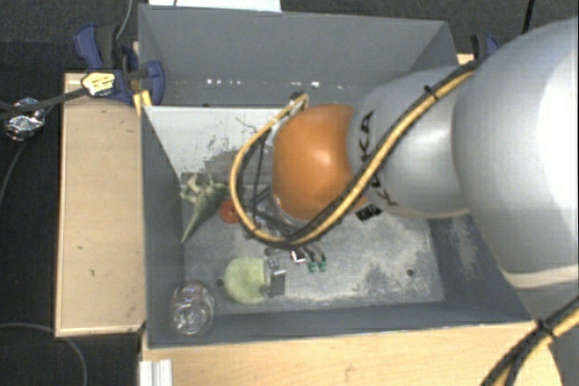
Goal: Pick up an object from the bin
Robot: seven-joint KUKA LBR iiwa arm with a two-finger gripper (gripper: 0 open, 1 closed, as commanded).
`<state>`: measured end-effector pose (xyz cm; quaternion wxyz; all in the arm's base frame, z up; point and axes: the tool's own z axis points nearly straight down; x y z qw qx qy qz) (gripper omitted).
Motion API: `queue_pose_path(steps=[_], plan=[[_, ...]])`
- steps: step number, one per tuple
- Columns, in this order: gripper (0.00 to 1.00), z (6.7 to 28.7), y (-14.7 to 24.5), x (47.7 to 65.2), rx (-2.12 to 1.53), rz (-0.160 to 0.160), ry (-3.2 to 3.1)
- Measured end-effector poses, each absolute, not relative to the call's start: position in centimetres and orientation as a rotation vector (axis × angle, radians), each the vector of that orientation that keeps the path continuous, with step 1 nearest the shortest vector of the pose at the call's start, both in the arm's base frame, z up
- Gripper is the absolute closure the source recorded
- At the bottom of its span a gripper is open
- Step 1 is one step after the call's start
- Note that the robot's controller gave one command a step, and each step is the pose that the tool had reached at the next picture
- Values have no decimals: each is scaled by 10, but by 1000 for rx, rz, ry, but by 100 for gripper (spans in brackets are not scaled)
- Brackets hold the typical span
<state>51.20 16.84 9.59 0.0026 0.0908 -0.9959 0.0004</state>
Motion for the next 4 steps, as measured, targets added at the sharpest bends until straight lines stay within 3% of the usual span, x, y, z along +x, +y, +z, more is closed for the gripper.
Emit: queue_pose_path(steps=[1, 2, 3, 4], plan=[[0, 86, 167, 505, 724, -2, -3062], [100, 71, 183, 521, 1314, -2, -2850], [100, 71, 183, 521, 1312, -2, -2851], [100, 150, 173, 532, 1324, -4, -2848]])
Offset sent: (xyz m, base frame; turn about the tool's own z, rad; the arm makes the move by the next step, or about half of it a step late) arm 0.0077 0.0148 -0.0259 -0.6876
